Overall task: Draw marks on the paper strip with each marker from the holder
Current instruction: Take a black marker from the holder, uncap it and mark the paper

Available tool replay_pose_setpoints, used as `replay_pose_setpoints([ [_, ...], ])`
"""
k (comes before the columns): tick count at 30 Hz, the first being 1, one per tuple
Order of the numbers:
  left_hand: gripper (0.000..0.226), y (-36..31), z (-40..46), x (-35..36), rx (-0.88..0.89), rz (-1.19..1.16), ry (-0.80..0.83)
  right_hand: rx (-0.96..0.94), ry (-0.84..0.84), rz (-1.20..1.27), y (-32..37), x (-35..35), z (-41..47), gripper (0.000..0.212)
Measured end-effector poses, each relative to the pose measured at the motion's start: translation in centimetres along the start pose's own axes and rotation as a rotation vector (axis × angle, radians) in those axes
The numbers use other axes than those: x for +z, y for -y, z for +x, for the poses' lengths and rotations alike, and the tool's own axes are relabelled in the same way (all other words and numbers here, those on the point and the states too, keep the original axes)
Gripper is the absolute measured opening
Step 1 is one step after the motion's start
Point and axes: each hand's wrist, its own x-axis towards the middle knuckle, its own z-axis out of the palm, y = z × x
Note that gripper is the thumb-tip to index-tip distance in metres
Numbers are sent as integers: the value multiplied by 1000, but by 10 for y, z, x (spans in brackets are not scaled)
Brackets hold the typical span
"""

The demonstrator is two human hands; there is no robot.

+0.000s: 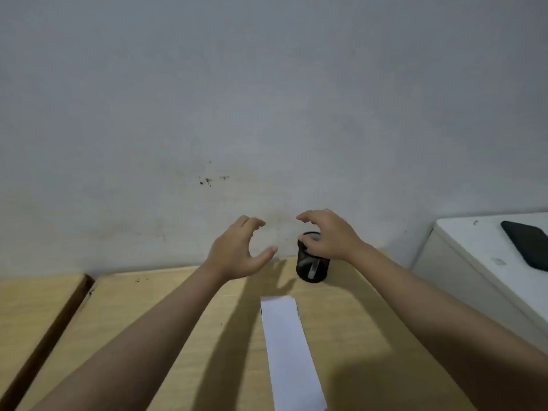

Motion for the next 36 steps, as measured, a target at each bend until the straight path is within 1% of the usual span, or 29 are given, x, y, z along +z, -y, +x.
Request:
replay_pose_setpoints([
  [4, 62, 18, -28, 42, 36, 8, 38, -13, -34, -73, -18, 36, -9, 46],
  [6, 62, 27, -41, 60, 55, -17, 27, -24, -62, -103, -28, 53, -11, 44],
  [13, 59, 38, -79, 89, 87, -30, 16, -29, -213, -122, -40, 75, -4, 30],
  [16, 61, 40, -92, 92, 92, -19, 86, 11, -242, -110, -39, 76, -1, 21],
  [21, 56, 47, -102, 101, 73, -4, 181, 20, -255, -82, -35, 75, 0, 17],
  [24, 56, 51, -107, 108, 47, -7, 233, 7, -284, -30, -34, 73, -4, 16],
  [28, 54, 54, -109, 113, 74, 14, 237, -37, -362, 66, -30, 62, -12, 15],
  [30, 54, 54, -109, 114, 87, 27, 230, -78, -441, 130, -28, 55, -19, 15],
  [33, 55, 54, -109, 114, 78, 22, 233, -103, -628, 277, -20, 45, -34, 11],
  [35, 56, 54, -108, 113, 64, 18, 253, -51, -742, 418, -18, 44, -45, 8],
  [36, 57, 53, -106, 112, 51, 11, 264, -8, -770, 499, -18, 45, -49, 6],
])
